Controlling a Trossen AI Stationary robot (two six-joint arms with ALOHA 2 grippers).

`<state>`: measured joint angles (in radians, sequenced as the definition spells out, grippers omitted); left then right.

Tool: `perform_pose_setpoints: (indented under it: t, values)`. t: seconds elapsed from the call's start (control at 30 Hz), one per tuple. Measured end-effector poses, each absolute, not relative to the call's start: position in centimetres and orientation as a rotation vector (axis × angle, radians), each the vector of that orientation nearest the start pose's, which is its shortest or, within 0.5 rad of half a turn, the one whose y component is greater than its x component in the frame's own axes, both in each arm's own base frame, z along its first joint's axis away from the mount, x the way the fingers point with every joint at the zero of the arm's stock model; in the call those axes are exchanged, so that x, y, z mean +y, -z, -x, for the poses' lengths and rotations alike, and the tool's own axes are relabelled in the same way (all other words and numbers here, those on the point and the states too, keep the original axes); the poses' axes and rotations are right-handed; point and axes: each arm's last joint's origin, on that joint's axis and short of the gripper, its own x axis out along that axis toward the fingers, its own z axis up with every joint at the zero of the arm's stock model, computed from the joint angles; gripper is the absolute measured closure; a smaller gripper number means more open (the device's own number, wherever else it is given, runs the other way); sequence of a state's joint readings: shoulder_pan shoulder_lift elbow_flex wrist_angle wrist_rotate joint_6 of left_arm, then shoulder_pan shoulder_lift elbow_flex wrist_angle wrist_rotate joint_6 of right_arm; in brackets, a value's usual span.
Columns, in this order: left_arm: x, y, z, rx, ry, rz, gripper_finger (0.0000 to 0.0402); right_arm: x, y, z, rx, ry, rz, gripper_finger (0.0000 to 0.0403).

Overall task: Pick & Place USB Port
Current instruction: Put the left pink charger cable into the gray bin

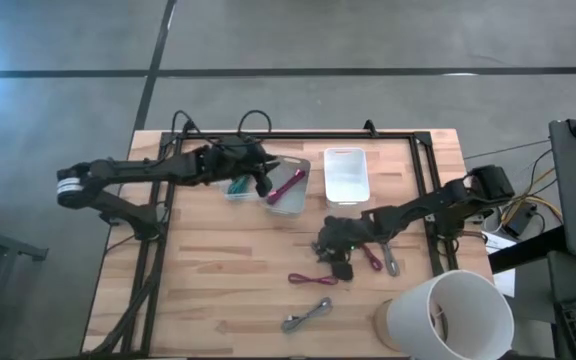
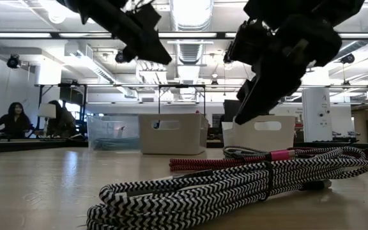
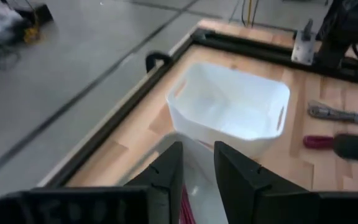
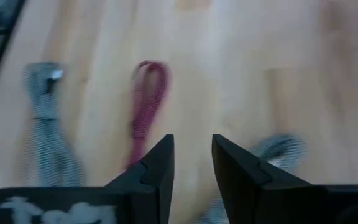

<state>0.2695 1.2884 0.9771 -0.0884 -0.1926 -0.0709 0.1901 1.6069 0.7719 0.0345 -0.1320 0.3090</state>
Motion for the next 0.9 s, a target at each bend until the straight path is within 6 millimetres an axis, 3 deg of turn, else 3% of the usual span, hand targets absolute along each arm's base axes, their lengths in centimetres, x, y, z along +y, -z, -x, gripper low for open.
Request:
perform_pose_setpoints:
  t: [0.27, 0.4, 0.57, 0.9]
  values:
    - [8.2, -30.9, -26.9, 0.363, -0.511, 0.040, 0.0309, 10.4, -16.0, -31.6, 0.842, -0.318, -0.213, 0.0279]
    - [8.3, -30.8, -26.9, 0.373, -0.509, 0.035, 0.0309, 12.0, -15.2, -32.5, 0.893, -0.248, -0.166, 0.0278]
    - [8.3, -30.7, -27.0, 0.375, -0.509, 0.034, 0.0309, 12.8, -15.1, -33.7, 1.017, -0.136, -0.171, 0.0278]
    - [8.3, -30.7, -27.0, 0.393, -0.498, -0.013, 0.0309, 13.5, -14.5, -35.6, 1.135, -0.089, -0.176, 0.0278]
